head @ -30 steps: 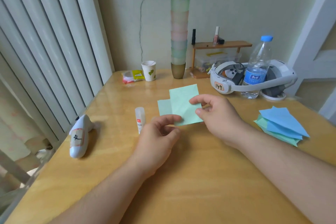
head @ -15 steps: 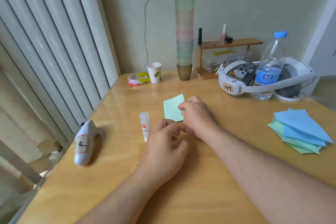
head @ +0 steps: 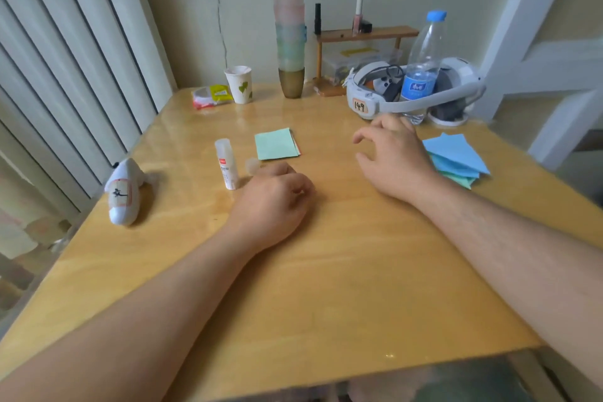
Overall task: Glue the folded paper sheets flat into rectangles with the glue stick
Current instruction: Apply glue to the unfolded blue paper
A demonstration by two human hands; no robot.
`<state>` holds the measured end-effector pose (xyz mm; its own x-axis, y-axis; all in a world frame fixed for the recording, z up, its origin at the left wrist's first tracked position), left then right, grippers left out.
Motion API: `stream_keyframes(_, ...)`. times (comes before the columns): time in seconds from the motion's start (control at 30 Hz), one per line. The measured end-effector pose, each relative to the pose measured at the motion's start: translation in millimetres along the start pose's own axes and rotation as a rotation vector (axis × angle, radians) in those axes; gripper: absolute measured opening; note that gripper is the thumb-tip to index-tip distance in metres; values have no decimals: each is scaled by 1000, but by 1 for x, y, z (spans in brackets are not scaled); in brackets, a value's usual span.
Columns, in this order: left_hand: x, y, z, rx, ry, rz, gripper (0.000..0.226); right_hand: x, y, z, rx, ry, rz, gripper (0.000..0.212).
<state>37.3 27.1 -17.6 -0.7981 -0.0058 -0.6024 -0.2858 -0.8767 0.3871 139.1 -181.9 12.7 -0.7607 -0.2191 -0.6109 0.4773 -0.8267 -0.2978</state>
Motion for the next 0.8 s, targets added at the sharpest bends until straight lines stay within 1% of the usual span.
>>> stream_keyframes(0.1, 5, 10, -4, -126, -28, -152, 19, 17, 32, 37, 29, 167, -30, 22)
stream_keyframes(0.17, 6, 14, -6, -198, -57, -224, 24, 23, 59, 57, 10, 272, -127, 22)
stream_keyframes(0.2, 6, 16, -7, -229, -82, -264, 29, 24, 73, 64, 18, 272, -191, 26)
stream_keyframes(0.23, 6, 18, -8, -259, -112, -295, 34, 25, 85, 69, 55, 225, -255, 34)
stream_keyframes(0.3, 3, 25, -8, -329, -165, -342, 35, 29, 104, 70, 133, 41, -347, 50)
stream_keyframes(0.33, 0, 28, -8, -367, -190, -354, 32, 33, 110, 68, 151, -35, -375, 55)
stream_keyframes(0.37, -3, 30, -7, -388, -214, -352, 29, 36, 116, 65, 146, -76, -388, 54)
stream_keyframes(0.43, -9, 32, -5, -378, -234, -306, 26, 41, 125, 59, 113, -68, -387, 40)
stream_keyframes(0.5, -12, 29, -4, -343, -211, -246, 23, 43, 130, 58, 107, 18, -366, 23)
stream_keyframes(0.53, -12, 25, -3, -332, -199, -218, 22, 43, 129, 60, 112, 92, -350, 19)
stream_keyframes(0.6, -14, 20, -1, -291, -187, -152, 18, 41, 120, 71, 125, 292, -292, 15)
stream_keyframes(0.63, -16, 19, 2, -239, -175, -119, 17, 38, 110, 77, 113, 382, -247, 12)
stream_keyframes(0.67, -19, 19, 6, -169, -148, -92, 16, 34, 95, 84, 72, 436, -201, 9)
stream_keyframes(0.7, -23, 20, 11, -94, -109, -64, 15, 28, 80, 89, -6, 444, -167, 7)
stream_keyframes(0.73, -27, 23, 17, -21, -60, -27, 15, 22, 63, 92, -128, 403, -166, 3)
stream_keyframes(0.77, -31, 25, 23, 52, -10, 22, 13, 15, 47, 92, -278, 323, -185, 3)
stream_keyframes(0.8, -35, 27, 28, 140, 37, 74, 13, 10, 30, 89, -424, 218, -202, 8)
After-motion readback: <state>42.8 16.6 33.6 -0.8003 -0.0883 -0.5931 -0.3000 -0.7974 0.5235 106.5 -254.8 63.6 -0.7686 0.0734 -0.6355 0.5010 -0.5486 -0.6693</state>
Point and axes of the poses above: each hand's wrist, its own x-axis away from the middle knuckle, its own z-axis out of the back of the hand, y = z × x, the point moved 3 cm from there along -x, towards the middle knuckle, and after that the axes turned 13 degrees about y, right-handed, at the moved point
